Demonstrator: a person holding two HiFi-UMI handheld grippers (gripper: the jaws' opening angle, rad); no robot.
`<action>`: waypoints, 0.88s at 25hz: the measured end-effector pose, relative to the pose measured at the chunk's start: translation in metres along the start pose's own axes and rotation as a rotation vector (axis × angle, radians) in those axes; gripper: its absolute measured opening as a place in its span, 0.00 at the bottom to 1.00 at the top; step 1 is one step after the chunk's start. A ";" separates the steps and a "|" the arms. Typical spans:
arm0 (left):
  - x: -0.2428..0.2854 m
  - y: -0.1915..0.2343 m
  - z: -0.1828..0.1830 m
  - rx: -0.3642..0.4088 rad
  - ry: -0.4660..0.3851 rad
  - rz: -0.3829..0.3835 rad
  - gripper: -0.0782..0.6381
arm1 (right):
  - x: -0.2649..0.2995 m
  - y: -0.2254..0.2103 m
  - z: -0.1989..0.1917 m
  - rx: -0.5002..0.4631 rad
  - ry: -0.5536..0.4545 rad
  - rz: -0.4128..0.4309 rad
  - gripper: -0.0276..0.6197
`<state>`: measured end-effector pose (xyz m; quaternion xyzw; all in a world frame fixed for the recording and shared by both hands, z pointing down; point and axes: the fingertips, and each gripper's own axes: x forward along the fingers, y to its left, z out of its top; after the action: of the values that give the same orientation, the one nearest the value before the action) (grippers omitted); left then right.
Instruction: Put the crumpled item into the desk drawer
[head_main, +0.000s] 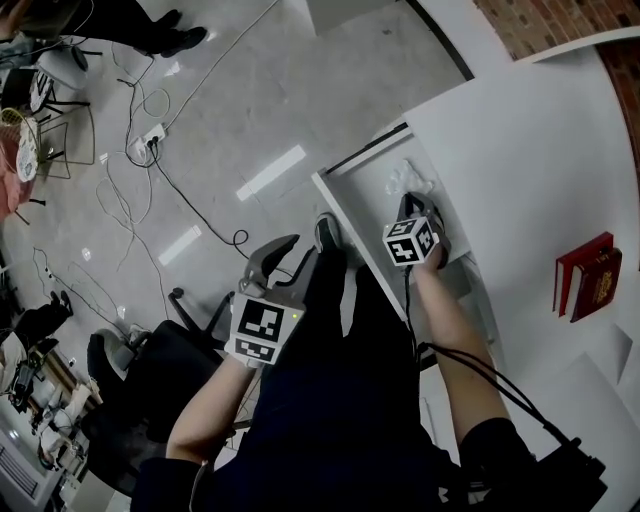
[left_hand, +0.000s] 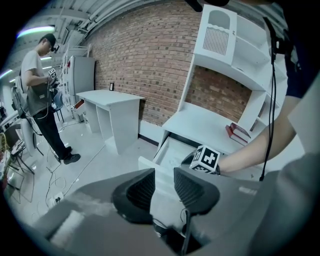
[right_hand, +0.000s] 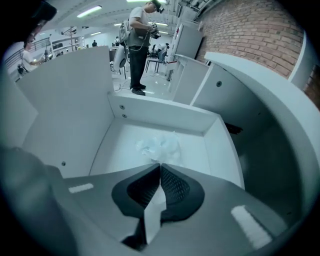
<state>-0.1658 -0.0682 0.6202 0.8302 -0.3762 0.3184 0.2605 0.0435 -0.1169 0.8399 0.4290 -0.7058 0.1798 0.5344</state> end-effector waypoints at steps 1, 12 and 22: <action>0.000 0.000 -0.002 -0.002 0.004 -0.003 0.28 | 0.002 0.001 -0.002 0.003 0.007 0.000 0.06; 0.000 0.002 -0.009 -0.020 0.008 -0.005 0.28 | 0.013 0.007 -0.008 -0.012 0.022 0.003 0.07; -0.006 0.000 -0.004 -0.012 -0.016 -0.009 0.28 | 0.000 0.014 -0.001 -0.010 -0.001 0.026 0.13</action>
<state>-0.1706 -0.0629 0.6181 0.8330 -0.3762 0.3082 0.2638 0.0330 -0.1087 0.8430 0.4174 -0.7123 0.1831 0.5338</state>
